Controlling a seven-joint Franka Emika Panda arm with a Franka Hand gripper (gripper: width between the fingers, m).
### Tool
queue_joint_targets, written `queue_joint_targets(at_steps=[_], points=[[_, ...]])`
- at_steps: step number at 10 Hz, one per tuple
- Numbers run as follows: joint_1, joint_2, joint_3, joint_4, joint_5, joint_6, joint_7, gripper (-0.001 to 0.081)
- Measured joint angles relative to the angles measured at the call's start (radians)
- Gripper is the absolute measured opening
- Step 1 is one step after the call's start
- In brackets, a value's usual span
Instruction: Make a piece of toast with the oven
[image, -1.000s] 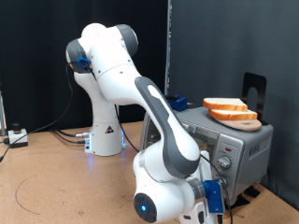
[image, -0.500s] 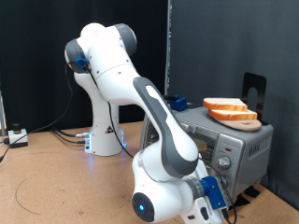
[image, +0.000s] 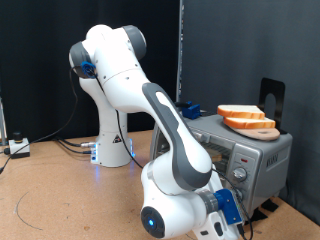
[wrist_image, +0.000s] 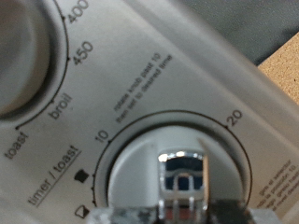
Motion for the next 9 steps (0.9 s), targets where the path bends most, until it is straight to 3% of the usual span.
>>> queue_joint_targets(at_steps=[1, 2, 3, 4, 5, 6, 7, 8, 9], points=[[-0.001, 0.000, -0.001, 0.003, 0.000, 0.000, 0.005, 0.0094], [-0.008, -0.004, -0.002, 0.015, 0.000, -0.002, 0.020, 0.0229], [-0.017, -0.009, -0.004, 0.023, 0.000, -0.011, 0.038, 0.0229], [-0.026, -0.016, -0.006, 0.030, 0.000, -0.028, 0.062, 0.0397], [-0.034, -0.022, -0.007, 0.036, -0.002, -0.050, 0.087, 0.0397], [-0.044, -0.028, -0.012, 0.046, -0.012, -0.086, 0.124, 0.0584], [-0.056, -0.032, -0.022, 0.064, -0.038, -0.143, 0.171, 0.0584], [-0.066, -0.036, -0.039, 0.088, -0.078, -0.209, 0.233, 0.0756], [-0.071, -0.041, -0.057, 0.112, -0.113, -0.264, 0.293, 0.0756]])
